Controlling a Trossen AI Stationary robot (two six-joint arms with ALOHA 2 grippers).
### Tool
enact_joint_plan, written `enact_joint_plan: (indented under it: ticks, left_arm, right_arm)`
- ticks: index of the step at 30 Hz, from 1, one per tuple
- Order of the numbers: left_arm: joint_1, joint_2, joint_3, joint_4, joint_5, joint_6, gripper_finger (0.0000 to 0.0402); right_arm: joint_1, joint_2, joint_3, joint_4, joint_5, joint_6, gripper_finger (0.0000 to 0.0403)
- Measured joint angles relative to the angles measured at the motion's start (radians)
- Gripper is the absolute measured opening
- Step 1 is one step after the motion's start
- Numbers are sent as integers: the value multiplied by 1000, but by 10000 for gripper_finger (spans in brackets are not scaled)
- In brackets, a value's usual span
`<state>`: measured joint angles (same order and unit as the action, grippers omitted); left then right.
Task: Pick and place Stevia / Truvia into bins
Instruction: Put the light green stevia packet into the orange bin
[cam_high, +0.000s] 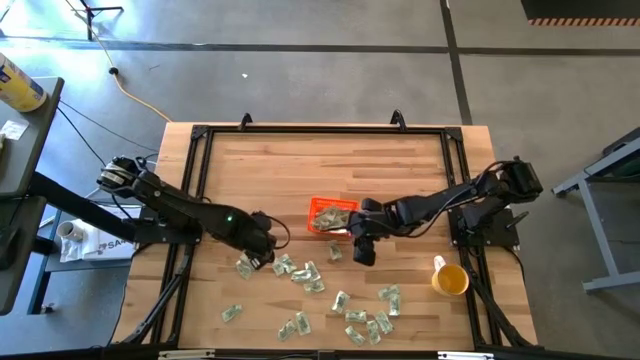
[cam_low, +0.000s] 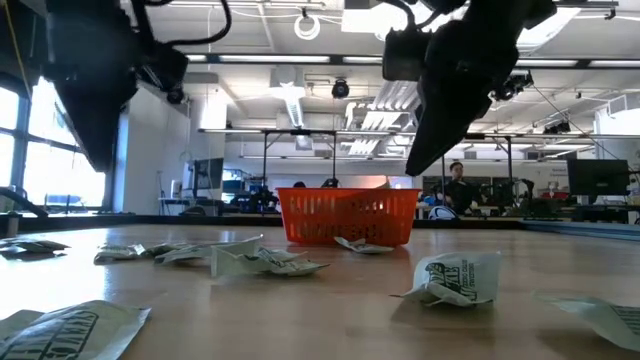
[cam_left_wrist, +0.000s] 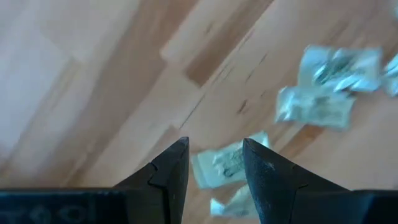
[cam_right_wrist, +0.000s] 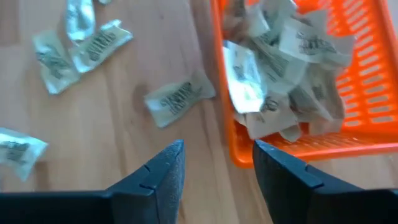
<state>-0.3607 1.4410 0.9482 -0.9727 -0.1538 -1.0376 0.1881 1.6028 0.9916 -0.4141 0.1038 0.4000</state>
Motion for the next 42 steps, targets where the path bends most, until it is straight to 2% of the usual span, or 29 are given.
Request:
enact_joint_plan:
  ticks: [5, 10, 13, 16, 20, 27, 31, 39, 42]
  left_arm:
    - [-1, 0, -69, 12, 83, -108, 193]
    - [-53, 0, -82, 50, 114, -107, 240]
    - [-95, 0, -82, 105, 110, -4, 275]
    - [-132, 0, -83, 122, 61, 119, 299]
    - [-137, 1, -130, 170, 49, 212, 300]
    - [-137, 2, -255, 337, 43, 358, 228]
    - [-137, -1, -291, 364, 37, 379, 174]
    - [-136, 3, -261, 346, 54, 382, 55]
    - [-136, 2, -215, 338, 69, 383, 32]
  right_arm:
    - [-18, 0, 0, -27, -3, -7, 170]
    - [-25, 0, 0, -42, -3, -23, 173]
    - [-28, 0, 0, -43, -3, -50, 173]
    - [-43, 0, 0, -48, -5, -72, 170]
    - [-69, 0, 0, -56, -21, -94, 171]
    - [-109, 0, 0, -61, -55, -110, 170]
    - [-119, 0, 0, -60, -55, -113, 168]
    - [-123, 0, 0, -61, -45, -112, 168]
    - [-123, 0, 0, -63, -44, -112, 165]
